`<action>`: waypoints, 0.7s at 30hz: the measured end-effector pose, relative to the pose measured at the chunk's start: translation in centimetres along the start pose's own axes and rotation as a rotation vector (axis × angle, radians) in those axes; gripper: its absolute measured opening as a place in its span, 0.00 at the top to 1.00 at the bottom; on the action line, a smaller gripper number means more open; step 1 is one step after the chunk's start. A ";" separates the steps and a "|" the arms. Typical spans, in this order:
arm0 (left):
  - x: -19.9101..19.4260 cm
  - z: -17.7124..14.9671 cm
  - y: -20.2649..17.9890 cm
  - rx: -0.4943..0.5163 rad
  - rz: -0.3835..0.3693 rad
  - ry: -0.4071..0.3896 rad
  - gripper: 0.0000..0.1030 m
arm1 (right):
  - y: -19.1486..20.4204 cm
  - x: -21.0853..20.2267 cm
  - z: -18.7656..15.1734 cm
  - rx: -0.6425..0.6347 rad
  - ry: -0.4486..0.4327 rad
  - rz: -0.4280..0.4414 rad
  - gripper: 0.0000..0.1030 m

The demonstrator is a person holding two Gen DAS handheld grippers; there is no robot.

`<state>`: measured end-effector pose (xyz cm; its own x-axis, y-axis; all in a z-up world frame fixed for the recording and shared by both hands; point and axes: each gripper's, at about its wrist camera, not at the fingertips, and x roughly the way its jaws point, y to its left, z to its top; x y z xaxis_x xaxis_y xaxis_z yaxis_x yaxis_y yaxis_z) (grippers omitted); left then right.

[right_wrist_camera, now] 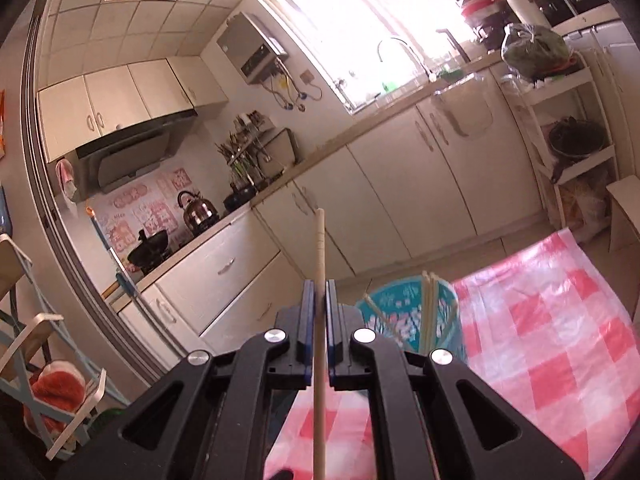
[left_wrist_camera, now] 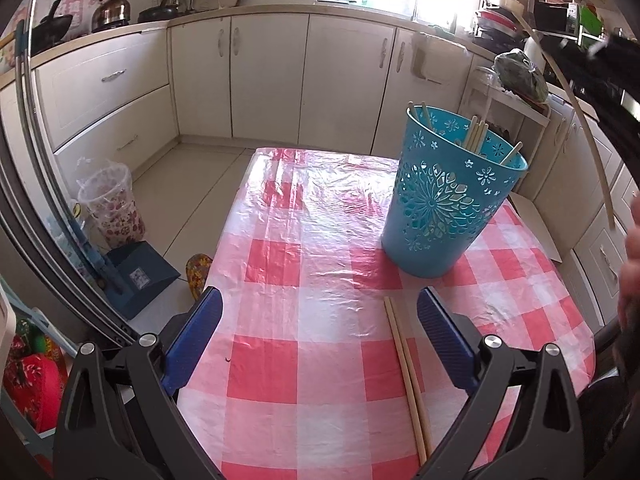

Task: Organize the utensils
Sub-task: 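Carry the held chopstick over the blue cup and open the right tool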

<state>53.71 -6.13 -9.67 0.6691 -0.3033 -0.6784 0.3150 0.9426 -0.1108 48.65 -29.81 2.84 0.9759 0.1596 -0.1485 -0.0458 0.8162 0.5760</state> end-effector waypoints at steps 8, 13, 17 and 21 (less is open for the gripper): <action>0.9 -0.2 1.1 -0.037 -0.009 0.018 0.09 | -0.5 7.0 2.5 -0.087 -0.071 -0.165 0.94; 1.6 -0.3 1.6 -0.064 -0.017 0.030 0.09 | -1.3 9.1 1.3 -0.136 -0.015 -0.251 0.94; 1.9 -0.4 1.6 -0.066 -0.024 0.037 0.09 | -1.0 9.5 0.3 -0.191 0.009 -0.270 0.94; 1.7 -0.4 1.4 -0.060 -0.025 0.036 0.09 | -0.8 9.1 -0.7 -0.223 0.058 -0.256 0.94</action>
<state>55.00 -5.24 -11.25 0.6363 -0.3230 -0.7006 0.2901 0.9417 -0.1707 57.43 -28.68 0.48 0.9483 -0.0404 -0.3149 0.1477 0.9341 0.3249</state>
